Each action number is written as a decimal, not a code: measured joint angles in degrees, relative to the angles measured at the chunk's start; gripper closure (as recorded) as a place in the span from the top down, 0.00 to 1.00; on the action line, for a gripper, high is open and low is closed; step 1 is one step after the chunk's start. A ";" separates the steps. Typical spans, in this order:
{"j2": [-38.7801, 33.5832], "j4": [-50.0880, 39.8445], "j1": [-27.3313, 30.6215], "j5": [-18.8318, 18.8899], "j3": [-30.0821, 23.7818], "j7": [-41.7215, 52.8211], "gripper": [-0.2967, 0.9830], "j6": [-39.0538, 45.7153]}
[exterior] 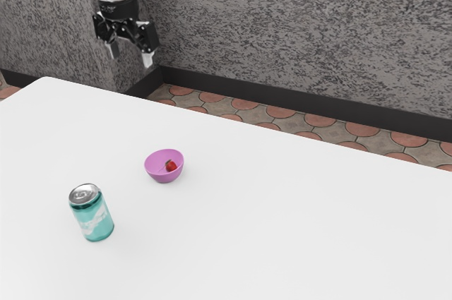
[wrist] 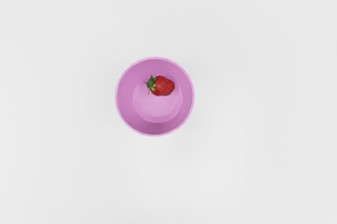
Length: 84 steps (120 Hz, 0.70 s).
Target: Take strawberry from the bowl
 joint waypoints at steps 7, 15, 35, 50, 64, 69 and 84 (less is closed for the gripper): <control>0.00 0.01 -0.04 0.08 -0.03 -0.02 0.77 0.27; 0.01 0.00 -0.17 -0.12 0.00 -0.02 0.77 0.50; -0.31 -0.15 0.87 -1.15 -0.01 -0.22 0.77 0.75; -3.65 -2.06 -5.44 1.47 -0.44 7.82 0.76 2.50; -3.55 -16.17 -8.53 2.28 -0.08 19.53 0.71 10.59; -3.37 -20.84 -6.46 2.19 0.04 23.62 0.68 13.86; 0.64 -26.43 -1.26 1.91 1.05 34.65 0.65 21.15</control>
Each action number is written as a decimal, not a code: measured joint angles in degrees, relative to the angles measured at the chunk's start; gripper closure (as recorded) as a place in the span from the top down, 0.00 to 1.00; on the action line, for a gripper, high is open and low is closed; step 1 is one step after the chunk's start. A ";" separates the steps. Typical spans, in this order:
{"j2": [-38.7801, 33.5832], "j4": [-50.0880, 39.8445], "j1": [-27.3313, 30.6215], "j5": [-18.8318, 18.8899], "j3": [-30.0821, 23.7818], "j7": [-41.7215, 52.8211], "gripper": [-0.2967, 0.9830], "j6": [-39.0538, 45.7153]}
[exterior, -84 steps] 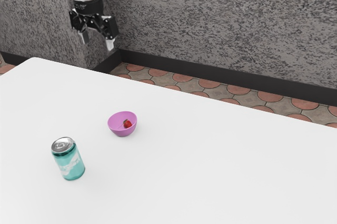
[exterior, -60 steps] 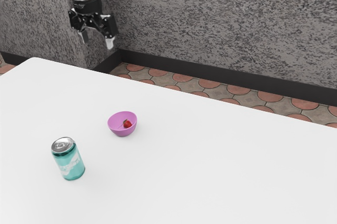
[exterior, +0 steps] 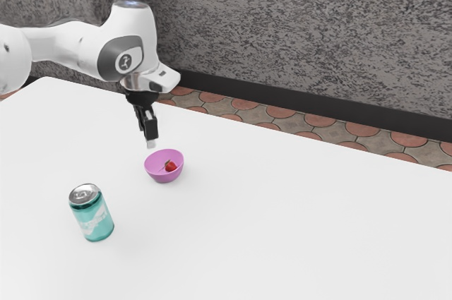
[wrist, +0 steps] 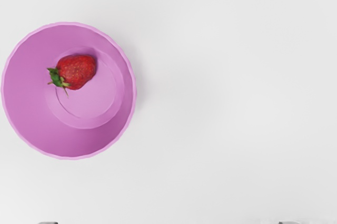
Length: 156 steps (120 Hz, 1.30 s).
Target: Take strawberry from the bowl
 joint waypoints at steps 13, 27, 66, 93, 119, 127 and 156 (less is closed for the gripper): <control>1.81 -2.58 0.09 0.49 0.91 8.60 0.65 3.62; 4.14 -2.97 0.72 0.95 1.10 17.43 0.63 6.67; 6.61 -4.87 0.37 4.79 1.06 39.86 0.53 10.54; 9.53 -1.94 1.46 6.14 0.89 52.72 0.46 11.94; 13.37 0.72 1.74 6.17 0.38 61.62 0.45 16.02; 14.01 0.78 2.08 6.09 0.36 63.74 0.45 17.09; 16.73 1.24 2.52 5.86 0.28 69.72 0.44 19.91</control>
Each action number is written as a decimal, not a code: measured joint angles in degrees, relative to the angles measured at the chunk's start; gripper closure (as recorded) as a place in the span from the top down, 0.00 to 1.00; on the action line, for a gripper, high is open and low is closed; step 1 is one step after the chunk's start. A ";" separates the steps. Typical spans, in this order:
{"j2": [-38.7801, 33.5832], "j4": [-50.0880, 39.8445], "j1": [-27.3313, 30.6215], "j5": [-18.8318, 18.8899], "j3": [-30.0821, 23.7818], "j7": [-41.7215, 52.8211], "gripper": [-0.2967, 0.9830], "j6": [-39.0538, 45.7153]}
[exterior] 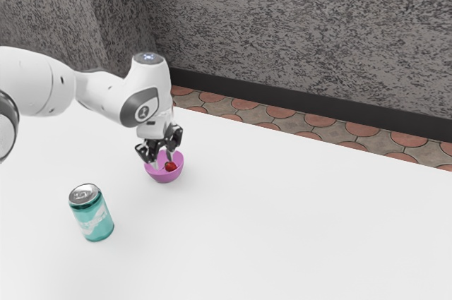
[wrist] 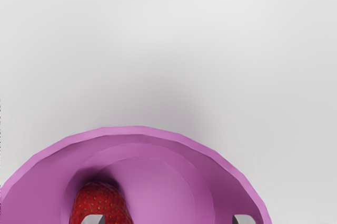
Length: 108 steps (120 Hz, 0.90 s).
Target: Take strawberry from the bowl
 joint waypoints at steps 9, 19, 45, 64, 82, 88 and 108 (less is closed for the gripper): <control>0.49 0.07 0.22 -0.03 -0.01 1.41 0.44 0.92; 1.61 1.61 0.29 -0.18 -0.01 2.77 0.44 1.72; 4.19 3.31 0.38 -0.44 -0.01 5.55 0.43 2.76; 5.25 3.92 0.77 -0.49 -0.01 6.97 0.43 3.09; 5.94 4.01 1.11 -0.50 -0.01 7.98 0.43 3.54; 6.10 4.01 1.11 -0.51 -0.01 8.26 0.44 3.78; 6.41 4.01 1.17 -0.51 -0.01 8.95 0.42 4.83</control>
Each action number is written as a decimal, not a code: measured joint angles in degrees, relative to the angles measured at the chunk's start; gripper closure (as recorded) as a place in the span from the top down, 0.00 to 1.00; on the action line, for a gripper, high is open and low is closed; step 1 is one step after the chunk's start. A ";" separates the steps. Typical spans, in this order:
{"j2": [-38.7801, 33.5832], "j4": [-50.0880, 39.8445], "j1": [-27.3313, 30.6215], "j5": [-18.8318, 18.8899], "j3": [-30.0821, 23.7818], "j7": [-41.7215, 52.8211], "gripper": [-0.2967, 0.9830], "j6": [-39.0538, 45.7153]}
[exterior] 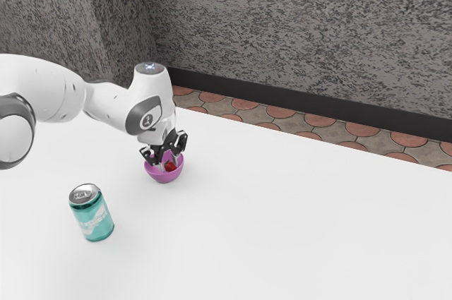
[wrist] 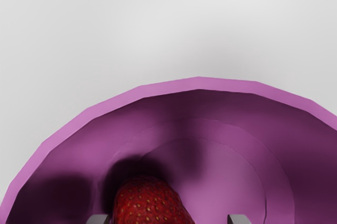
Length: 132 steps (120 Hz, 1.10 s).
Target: Take strawberry from the bowl
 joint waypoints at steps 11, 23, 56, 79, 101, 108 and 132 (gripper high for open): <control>0.43 0.00 0.00 0.00 0.00 0.24 0.41 0.63; 0.69 0.00 0.04 0.00 0.00 0.43 0.41 1.18; 1.09 -0.19 0.11 -0.62 0.00 0.70 0.31 2.79; -1.09 -1.81 0.35 -1.81 -0.01 0.59 0.25 4.15; -11.74 -7.47 -2.46 -3.66 -0.91 0.40 0.23 3.10; -11.93 -7.37 -4.38 -4.59 -3.45 0.23 0.23 2.77; -9.74 -5.87 -7.34 -5.59 -5.32 -0.98 0.37 2.25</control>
